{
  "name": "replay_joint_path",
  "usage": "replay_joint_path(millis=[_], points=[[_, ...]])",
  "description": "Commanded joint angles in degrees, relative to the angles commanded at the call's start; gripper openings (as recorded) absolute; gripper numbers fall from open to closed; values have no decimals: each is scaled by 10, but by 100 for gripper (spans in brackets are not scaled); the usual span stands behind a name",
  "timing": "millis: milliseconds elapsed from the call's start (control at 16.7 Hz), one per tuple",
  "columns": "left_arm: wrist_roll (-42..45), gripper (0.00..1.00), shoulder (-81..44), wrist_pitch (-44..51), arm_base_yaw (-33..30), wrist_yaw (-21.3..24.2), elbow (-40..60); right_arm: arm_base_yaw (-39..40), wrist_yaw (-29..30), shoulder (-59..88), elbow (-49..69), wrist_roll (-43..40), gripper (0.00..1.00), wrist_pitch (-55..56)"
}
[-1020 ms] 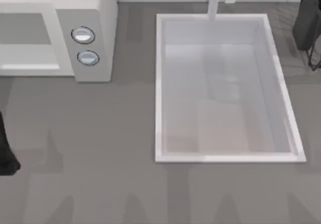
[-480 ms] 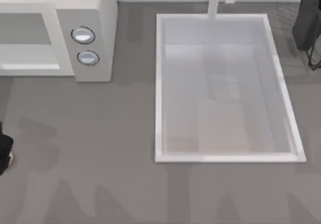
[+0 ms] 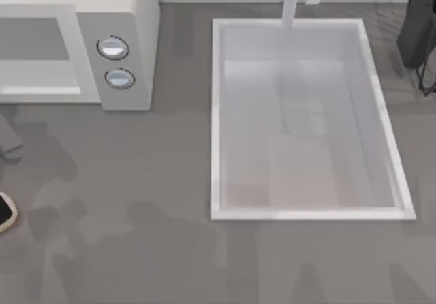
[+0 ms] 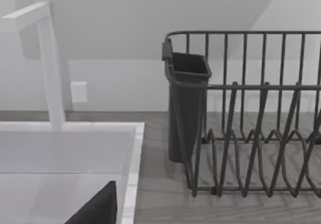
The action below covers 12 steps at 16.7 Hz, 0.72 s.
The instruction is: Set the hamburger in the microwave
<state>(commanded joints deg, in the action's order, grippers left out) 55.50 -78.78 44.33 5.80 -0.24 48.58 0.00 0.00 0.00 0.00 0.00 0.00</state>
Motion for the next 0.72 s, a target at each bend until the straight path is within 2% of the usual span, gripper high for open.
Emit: replay_joint_path(millis=[360, 720], points=[[136, 100, -172, 98, 14, 1, 130, 0, 0, 0, 0, 0, 100, 0], [151, 100, -190, 107, 13, 1, 144, 0, 0, 0, 0, 0, 100, 0]])
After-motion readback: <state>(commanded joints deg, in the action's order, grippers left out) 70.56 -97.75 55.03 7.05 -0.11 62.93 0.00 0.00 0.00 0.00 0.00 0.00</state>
